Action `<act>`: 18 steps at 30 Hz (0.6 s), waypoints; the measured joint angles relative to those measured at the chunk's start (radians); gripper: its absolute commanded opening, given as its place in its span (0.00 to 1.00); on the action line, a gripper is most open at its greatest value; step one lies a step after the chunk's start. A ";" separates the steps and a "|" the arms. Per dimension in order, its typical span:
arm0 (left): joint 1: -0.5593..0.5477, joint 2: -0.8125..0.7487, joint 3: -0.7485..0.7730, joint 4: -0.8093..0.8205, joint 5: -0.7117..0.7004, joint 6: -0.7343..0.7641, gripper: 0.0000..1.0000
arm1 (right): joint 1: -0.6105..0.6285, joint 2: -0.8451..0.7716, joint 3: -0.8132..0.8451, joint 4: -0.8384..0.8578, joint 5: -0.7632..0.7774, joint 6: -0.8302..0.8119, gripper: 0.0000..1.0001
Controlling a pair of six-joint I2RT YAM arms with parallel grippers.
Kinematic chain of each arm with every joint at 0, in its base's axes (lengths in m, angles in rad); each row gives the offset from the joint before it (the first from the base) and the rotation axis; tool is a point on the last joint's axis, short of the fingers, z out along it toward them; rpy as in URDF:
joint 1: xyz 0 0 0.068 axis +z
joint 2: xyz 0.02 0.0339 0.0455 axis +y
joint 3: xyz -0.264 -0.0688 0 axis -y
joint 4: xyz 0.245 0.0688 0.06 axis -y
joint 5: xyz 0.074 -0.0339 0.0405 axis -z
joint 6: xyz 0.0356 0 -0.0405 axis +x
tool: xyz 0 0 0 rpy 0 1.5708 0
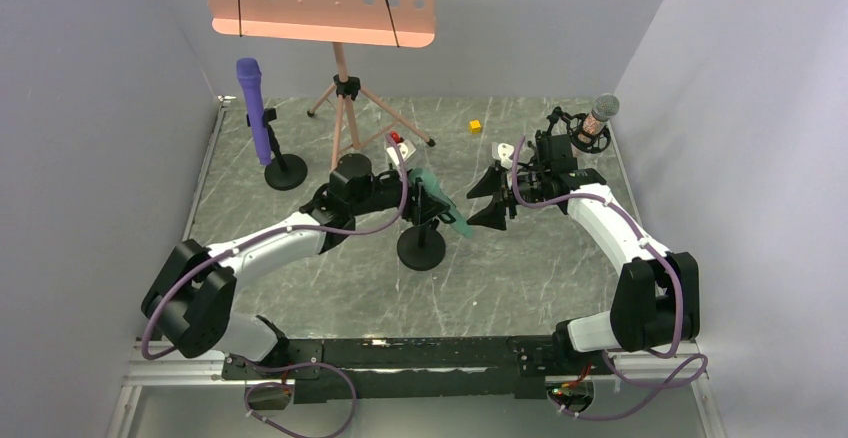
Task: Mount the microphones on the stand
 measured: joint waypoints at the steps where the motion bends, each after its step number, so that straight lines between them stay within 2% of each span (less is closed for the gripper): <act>1: 0.000 -0.008 0.000 -0.021 -0.011 -0.001 0.78 | 0.000 0.000 0.000 0.000 -0.001 0.000 0.70; 4: 0.002 -0.024 0.001 -0.067 -0.035 -0.020 0.93 | 0.000 0.000 0.000 0.000 -0.002 0.002 0.74; 6: 0.005 -0.038 0.000 -0.096 -0.039 -0.026 0.99 | 0.000 0.000 0.000 0.000 -0.002 0.002 0.77; 18: 0.005 -0.250 -0.101 -0.098 -0.050 -0.054 0.99 | 0.000 0.000 0.000 0.000 -0.009 0.009 0.82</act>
